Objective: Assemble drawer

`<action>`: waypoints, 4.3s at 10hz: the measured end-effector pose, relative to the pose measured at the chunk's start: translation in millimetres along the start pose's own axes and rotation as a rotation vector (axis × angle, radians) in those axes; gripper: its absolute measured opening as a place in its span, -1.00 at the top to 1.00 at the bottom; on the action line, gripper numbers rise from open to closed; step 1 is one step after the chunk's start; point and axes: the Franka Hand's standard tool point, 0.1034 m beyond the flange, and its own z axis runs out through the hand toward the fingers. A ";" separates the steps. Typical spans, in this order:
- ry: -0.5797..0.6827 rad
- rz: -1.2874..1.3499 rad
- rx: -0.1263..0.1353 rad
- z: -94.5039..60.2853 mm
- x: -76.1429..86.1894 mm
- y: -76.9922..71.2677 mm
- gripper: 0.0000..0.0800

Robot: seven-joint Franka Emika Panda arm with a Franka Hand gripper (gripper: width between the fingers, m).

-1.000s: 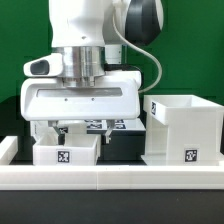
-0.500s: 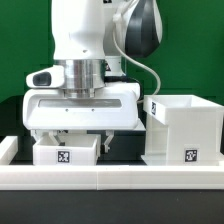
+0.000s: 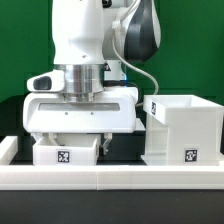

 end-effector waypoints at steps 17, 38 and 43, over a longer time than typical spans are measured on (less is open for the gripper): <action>-0.014 -0.175 0.008 -16.2 1.0 -4.3 0.89; -0.104 -1.583 -0.026 -9.2 -15.7 -12.6 0.89; -0.142 -1.625 0.007 -7.9 -19.8 -33.3 0.89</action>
Offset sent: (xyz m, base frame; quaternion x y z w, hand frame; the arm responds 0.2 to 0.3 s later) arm 0.0000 0.0000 0.0000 0.0000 0.0000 0.0000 1.0000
